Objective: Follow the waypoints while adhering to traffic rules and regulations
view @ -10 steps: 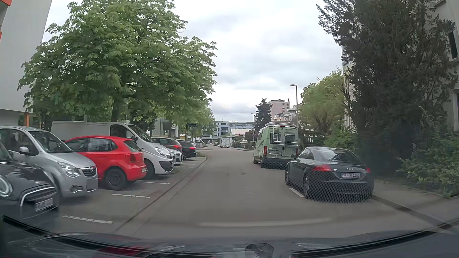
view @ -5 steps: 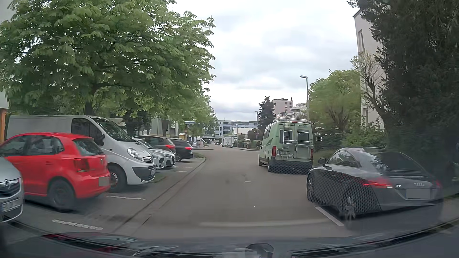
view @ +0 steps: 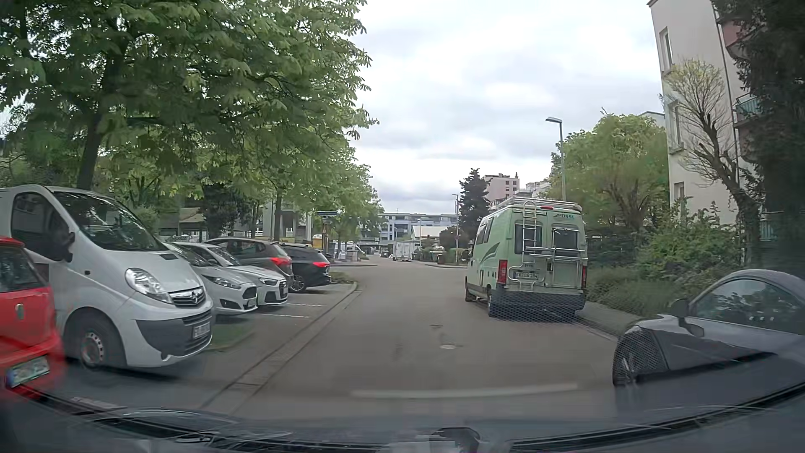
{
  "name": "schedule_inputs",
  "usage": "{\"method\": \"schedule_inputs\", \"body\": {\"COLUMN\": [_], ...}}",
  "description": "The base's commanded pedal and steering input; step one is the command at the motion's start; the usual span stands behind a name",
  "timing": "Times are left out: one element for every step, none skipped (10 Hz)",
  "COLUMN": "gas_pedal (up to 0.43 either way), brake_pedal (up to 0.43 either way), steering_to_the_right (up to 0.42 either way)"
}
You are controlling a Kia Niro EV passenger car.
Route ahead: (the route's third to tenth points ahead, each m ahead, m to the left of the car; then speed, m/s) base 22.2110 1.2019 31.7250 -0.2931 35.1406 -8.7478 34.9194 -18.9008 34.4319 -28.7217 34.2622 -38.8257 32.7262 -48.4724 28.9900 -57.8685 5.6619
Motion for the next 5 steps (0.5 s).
{"method": "schedule_inputs", "body": {"gas_pedal": [0.028,0.028,0.028,0.028,0.028], "brake_pedal": [0.0,0.0,0.0,0.0,0.0], "steering_to_the_right": [-0.009,-0.007,-0.007,-0.008,-0.008]}}
